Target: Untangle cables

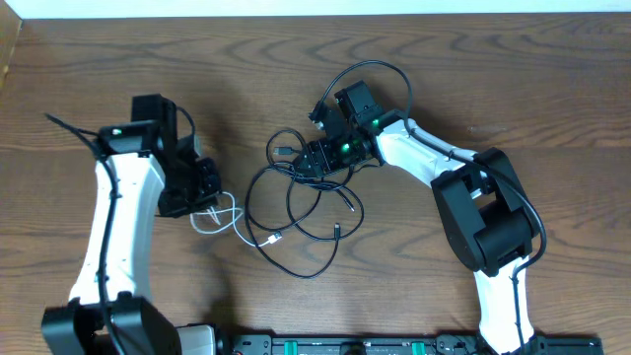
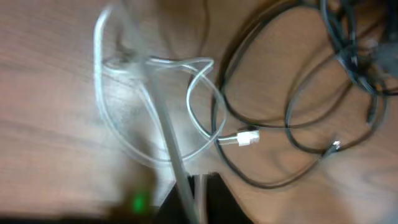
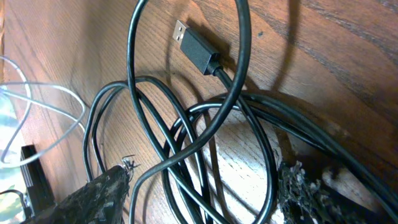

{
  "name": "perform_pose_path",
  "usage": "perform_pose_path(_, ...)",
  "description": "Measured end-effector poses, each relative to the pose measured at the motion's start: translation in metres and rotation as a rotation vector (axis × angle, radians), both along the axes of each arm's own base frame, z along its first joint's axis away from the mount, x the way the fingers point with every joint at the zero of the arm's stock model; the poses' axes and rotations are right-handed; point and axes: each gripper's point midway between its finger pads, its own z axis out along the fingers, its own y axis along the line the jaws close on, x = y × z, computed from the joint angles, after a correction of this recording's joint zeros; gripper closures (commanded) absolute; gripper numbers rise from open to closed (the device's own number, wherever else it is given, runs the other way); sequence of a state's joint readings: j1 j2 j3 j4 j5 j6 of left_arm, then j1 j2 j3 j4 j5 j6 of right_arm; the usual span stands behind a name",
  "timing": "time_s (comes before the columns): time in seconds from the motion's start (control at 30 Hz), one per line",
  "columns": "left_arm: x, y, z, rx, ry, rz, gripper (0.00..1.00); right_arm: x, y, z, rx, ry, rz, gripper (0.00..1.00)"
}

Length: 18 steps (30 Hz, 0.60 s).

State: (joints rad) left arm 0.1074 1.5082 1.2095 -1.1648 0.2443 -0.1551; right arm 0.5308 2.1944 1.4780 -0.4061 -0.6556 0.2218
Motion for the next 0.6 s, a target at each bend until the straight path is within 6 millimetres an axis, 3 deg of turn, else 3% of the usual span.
perform_pose_path(0.03, 0.002, 0.001, -0.007, 0.006, -0.010, -0.004, 0.59, 0.000, 0.000, 0.000, 0.000, 0.000, 0.001, 0.24)
perform_pose_path(0.27, 0.014, 0.004, -0.047, 0.026, -0.083, -0.004, 0.34, 0.000, 0.000, 0.000, 0.001, -0.002, 0.003, 0.22)
perform_pose_path(0.6, 0.041, 0.019, -0.054, 0.108, -0.205, -0.014, 0.26, 0.000, 0.000, 0.000, 0.000, -0.003, 0.003, 0.21)
